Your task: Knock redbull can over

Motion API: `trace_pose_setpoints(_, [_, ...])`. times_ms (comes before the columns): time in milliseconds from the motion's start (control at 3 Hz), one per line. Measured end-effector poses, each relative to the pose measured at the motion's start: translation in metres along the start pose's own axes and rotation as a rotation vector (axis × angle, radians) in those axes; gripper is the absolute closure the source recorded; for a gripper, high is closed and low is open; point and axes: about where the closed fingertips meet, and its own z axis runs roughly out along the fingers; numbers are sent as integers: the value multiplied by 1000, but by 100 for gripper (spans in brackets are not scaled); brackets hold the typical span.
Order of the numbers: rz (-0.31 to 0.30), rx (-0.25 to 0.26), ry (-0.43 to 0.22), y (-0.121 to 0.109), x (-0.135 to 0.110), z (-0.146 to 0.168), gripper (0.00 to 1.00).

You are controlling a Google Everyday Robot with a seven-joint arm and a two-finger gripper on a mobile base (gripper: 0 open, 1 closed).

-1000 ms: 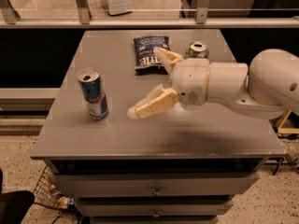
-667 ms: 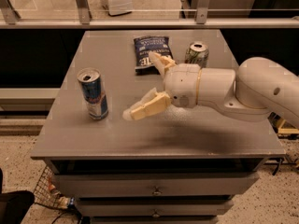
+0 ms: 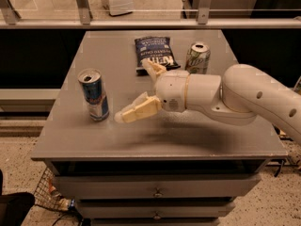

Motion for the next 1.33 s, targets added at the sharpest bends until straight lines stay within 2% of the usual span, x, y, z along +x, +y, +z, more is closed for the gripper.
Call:
trace_pose_setpoints(667, [56, -68, -18, 9, 2, 34, 0])
trace_pose_setpoints(1333, [65, -136, -107, 37, -9, 58, 0])
